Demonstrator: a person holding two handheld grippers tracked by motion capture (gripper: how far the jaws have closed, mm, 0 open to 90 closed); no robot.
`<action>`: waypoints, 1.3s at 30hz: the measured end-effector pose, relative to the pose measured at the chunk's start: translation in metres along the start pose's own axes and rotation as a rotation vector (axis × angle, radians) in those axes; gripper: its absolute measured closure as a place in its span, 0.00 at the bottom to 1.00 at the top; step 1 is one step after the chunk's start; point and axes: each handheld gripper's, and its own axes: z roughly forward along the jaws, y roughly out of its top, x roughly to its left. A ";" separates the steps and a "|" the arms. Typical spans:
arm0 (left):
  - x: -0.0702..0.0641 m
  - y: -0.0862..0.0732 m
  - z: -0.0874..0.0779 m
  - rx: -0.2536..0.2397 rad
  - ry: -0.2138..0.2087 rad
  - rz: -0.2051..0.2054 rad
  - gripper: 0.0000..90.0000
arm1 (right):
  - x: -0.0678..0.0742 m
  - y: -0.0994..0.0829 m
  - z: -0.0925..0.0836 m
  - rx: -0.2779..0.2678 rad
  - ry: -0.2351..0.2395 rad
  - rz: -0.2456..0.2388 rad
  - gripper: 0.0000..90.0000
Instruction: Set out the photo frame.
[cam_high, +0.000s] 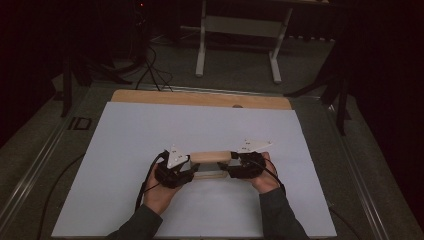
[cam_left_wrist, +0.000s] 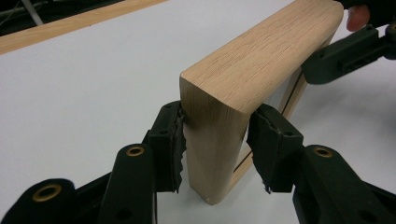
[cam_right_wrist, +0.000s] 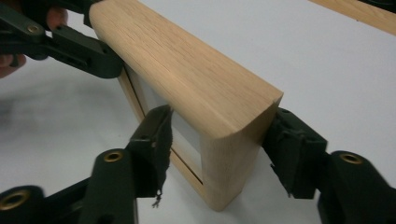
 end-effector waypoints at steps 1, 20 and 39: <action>0.000 0.000 0.000 -0.001 0.000 -0.001 0.62 | 0.000 0.000 -0.001 -0.008 -0.006 0.003 0.52; 0.006 0.001 -0.001 0.000 0.002 -0.004 0.63 | 0.008 0.004 0.003 -0.041 -0.070 -0.013 0.51; 0.021 0.004 0.000 0.002 0.026 0.037 0.63 | 0.016 0.013 0.018 -0.024 -0.142 -0.035 0.50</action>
